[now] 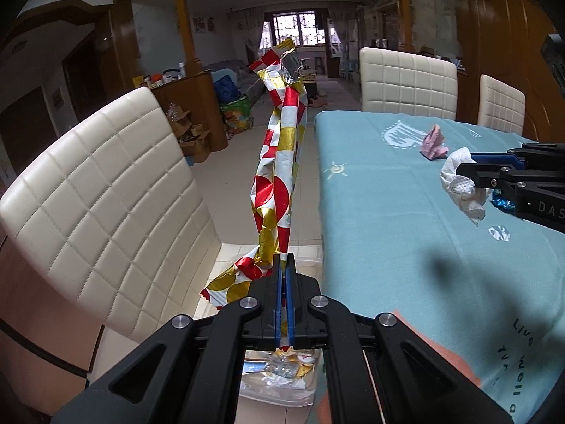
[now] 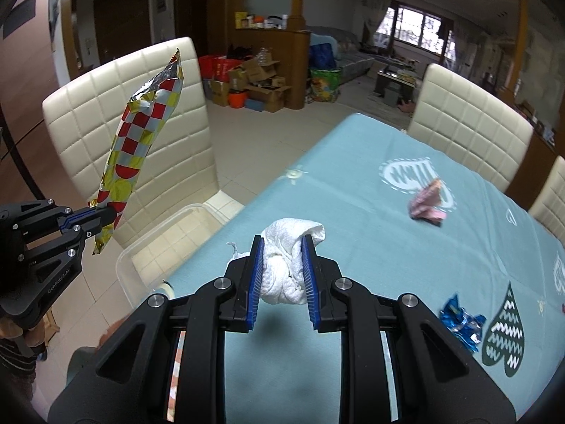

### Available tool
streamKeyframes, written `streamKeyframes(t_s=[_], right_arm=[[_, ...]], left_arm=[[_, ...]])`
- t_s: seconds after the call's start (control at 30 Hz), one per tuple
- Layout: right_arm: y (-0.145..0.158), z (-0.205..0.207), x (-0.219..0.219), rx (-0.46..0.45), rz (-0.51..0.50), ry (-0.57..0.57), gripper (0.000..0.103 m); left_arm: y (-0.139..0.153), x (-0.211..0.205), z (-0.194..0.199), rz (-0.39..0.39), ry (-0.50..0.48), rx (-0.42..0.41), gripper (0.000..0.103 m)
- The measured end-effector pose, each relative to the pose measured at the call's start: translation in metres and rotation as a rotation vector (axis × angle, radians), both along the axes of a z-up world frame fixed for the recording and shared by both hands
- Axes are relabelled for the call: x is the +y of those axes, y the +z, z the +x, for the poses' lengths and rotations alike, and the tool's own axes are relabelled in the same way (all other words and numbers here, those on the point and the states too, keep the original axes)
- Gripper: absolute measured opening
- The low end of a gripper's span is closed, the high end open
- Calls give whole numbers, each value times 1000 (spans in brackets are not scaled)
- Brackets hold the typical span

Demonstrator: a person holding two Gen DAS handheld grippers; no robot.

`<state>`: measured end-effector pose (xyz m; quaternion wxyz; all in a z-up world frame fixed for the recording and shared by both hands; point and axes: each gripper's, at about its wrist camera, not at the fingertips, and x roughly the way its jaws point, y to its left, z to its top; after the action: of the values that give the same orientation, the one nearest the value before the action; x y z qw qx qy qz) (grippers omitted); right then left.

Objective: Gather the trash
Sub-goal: 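Carry the tissue and red-gold wrapper toward the bin with both grippers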

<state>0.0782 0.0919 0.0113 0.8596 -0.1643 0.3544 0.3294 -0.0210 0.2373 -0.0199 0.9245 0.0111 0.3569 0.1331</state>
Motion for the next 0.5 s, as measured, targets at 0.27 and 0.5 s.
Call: streamKeyframes(t_s=[0.27,0.5], right_arm=[[-2,-7,38,0,-9,57,24],[-5,-12,59,-1,-20,86,24]], left_arm=[[-10,23,-11,-13,44,19,2],[-18,33,-17,-31,59,29,2]])
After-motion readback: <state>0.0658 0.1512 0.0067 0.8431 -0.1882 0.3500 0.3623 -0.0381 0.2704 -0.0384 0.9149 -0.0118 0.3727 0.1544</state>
